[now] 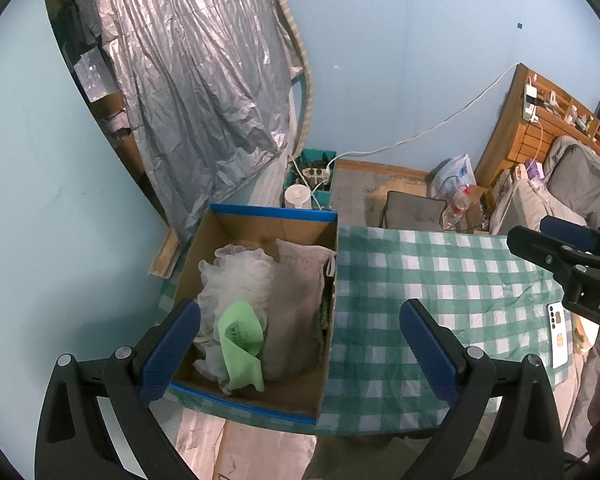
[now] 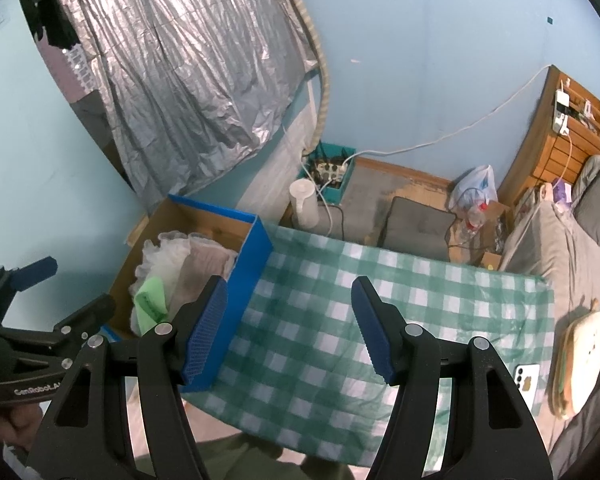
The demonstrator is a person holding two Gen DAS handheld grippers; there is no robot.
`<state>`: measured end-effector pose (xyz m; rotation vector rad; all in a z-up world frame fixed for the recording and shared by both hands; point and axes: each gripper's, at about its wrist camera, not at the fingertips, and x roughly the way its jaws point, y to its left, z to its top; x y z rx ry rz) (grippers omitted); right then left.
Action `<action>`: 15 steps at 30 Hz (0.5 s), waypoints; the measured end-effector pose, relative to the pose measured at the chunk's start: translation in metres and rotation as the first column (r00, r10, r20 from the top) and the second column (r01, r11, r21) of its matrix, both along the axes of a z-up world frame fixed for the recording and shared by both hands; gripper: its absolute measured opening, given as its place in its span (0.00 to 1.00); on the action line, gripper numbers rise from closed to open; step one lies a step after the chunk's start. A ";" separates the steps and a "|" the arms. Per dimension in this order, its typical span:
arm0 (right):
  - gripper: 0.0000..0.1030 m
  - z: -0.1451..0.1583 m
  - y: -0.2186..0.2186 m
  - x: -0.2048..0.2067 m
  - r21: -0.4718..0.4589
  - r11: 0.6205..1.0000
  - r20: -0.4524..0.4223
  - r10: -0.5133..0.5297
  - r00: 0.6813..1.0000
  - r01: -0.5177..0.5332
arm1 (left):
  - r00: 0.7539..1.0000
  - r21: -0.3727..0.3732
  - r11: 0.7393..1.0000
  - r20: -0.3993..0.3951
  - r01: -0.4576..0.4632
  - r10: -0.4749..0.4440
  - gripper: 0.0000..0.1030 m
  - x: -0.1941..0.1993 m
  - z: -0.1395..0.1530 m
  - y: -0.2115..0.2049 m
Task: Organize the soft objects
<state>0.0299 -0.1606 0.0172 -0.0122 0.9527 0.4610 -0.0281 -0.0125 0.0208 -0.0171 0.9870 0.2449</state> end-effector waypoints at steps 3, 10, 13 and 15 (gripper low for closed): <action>0.62 0.000 0.000 0.000 0.000 1.000 0.000 -0.002 1.000 0.002 | 1.000 -0.001 1.000 0.000 -0.001 0.001 0.98 0.000 0.000 0.000; 0.62 0.000 0.000 0.006 -0.001 1.000 0.000 -0.004 1.000 0.004 | 1.000 -0.006 1.000 -0.002 0.003 -0.003 0.98 0.005 -0.001 -0.002; 0.62 0.000 0.000 0.006 0.002 1.000 -0.003 -0.006 1.000 0.006 | 1.000 -0.007 1.000 0.005 0.003 -0.003 0.98 0.005 0.001 -0.003; 0.62 0.000 -0.001 0.006 0.002 1.000 -0.003 -0.006 1.000 0.006 | 1.000 -0.008 1.000 0.004 0.003 -0.003 0.98 0.006 0.001 -0.003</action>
